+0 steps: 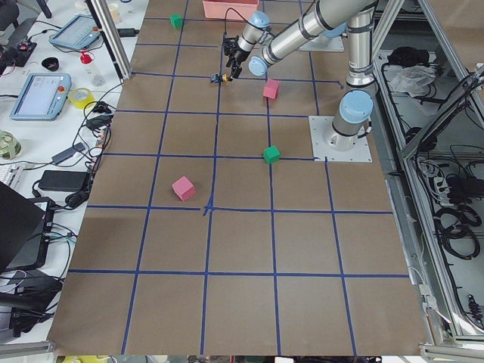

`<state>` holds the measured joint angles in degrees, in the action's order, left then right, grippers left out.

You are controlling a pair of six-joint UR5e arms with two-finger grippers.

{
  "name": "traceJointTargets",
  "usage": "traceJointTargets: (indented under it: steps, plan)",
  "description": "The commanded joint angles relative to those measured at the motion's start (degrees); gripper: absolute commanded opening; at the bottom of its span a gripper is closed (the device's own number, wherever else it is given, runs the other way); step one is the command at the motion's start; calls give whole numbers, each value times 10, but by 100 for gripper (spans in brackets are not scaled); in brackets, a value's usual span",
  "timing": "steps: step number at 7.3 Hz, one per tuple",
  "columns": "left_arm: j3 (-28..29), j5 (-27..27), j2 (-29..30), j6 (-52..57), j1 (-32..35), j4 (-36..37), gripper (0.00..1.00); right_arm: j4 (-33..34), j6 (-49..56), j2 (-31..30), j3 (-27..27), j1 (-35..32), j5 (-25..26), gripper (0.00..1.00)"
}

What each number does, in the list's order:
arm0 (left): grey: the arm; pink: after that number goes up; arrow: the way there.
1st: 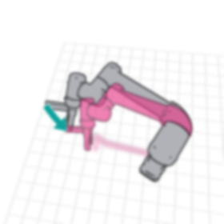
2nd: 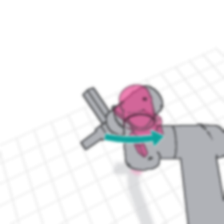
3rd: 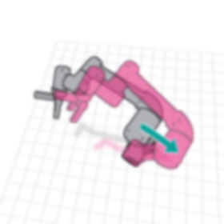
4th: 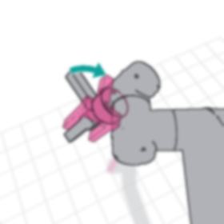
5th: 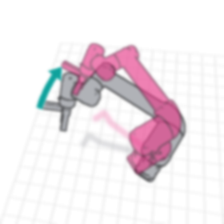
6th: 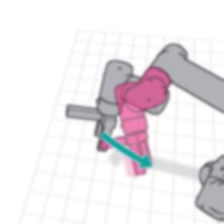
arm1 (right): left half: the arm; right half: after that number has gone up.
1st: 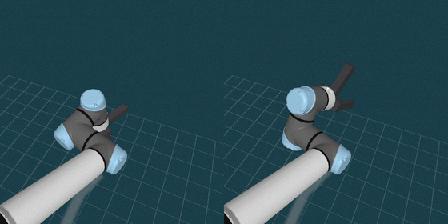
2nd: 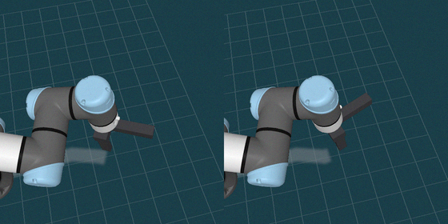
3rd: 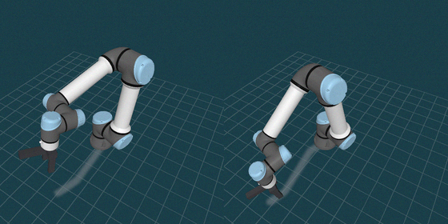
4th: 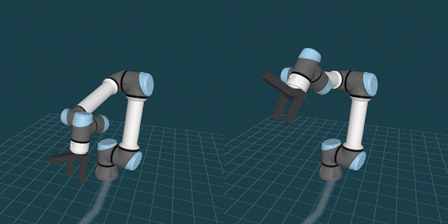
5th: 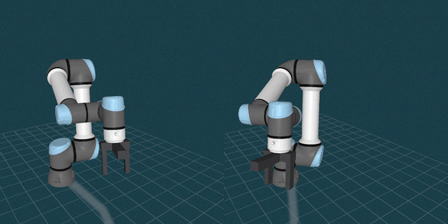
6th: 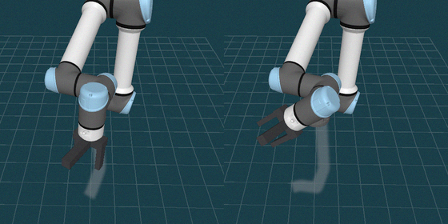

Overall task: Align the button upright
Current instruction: 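Reach the left gripper to the lying button and grasp its yellow cap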

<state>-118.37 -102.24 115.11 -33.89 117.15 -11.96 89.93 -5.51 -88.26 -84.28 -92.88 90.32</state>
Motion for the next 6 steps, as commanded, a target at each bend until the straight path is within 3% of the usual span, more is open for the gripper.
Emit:
traceJointTargets:
  steps: [1, 3, 4, 6]
  plan:
    - [2, -8, 46, 8, 10, 71, 97, -4, -2, 3, -7, -1, -1, 100]
    - [3, -29, 67, 40, 17, 83, 83, 1, -2, 10, -14, 0, -2, 100]
    - [5, -31, 69, 41, 19, 85, 71, 1, -2, 9, -14, 0, -2, 100]
    - [15, -29, 69, 41, 19, 86, 32, 1, -2, 10, -15, 0, -1, 100]
